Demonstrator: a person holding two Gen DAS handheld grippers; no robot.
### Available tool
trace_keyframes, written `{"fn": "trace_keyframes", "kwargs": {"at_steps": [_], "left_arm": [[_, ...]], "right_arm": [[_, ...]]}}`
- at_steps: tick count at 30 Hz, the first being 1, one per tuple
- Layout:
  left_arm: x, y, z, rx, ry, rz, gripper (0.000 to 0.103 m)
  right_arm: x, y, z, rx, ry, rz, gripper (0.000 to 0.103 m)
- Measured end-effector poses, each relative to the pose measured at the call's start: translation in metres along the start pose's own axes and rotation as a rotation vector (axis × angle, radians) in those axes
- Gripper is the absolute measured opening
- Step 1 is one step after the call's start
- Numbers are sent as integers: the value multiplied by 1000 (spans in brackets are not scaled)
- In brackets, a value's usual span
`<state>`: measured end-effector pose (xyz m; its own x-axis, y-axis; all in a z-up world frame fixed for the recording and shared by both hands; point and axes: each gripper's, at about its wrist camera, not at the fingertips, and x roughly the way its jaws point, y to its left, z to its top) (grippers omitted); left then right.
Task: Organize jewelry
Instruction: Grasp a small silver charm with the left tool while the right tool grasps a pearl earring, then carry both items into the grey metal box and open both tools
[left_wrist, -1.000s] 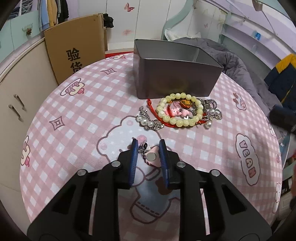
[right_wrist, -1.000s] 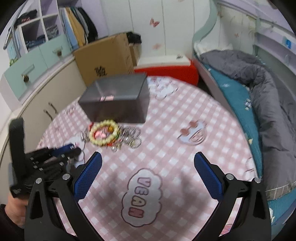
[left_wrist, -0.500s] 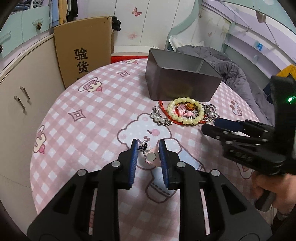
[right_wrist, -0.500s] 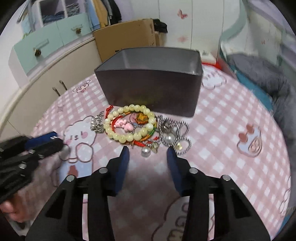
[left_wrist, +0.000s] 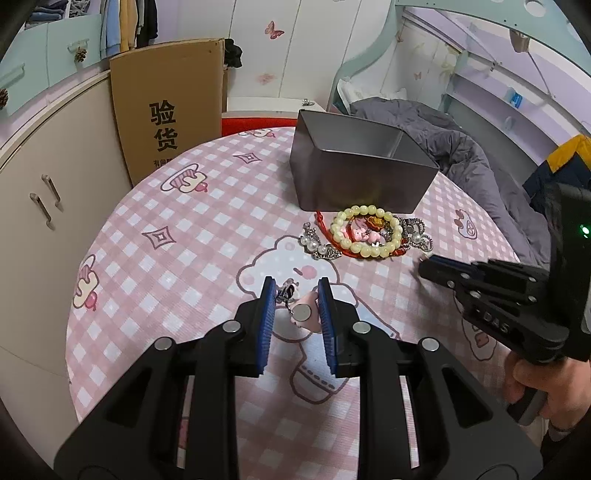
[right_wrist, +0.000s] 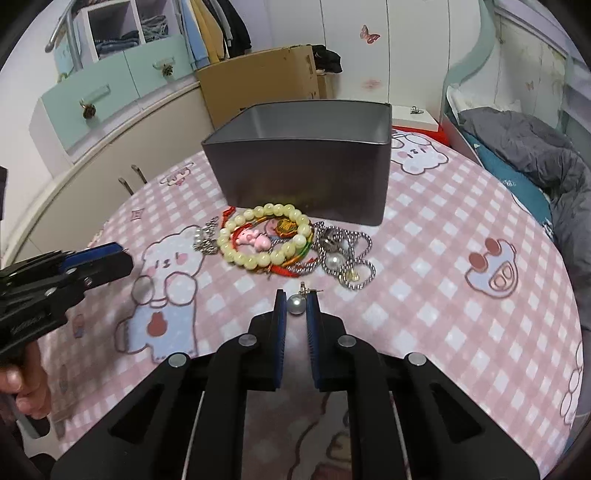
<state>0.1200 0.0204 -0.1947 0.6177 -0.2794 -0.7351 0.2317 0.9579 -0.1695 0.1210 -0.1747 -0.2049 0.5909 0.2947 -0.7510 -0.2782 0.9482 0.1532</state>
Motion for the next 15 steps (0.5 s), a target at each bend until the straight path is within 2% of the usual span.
{"fn": "trace_keyframes", "kwargs": {"at_steps": [6, 11, 15], "left_arm": [[-11, -2, 6, 1, -24, -13, 23], [-32, -9, 22, 18, -72, -33, 23], [-55, -17, 51, 49, -145, -46, 23]], "right_arm": [[-30, 1, 4, 25, -42, 44, 10], [-68, 5, 35, 13, -134, 81, 10], [-99, 7, 68, -17, -219, 96, 10]]}}
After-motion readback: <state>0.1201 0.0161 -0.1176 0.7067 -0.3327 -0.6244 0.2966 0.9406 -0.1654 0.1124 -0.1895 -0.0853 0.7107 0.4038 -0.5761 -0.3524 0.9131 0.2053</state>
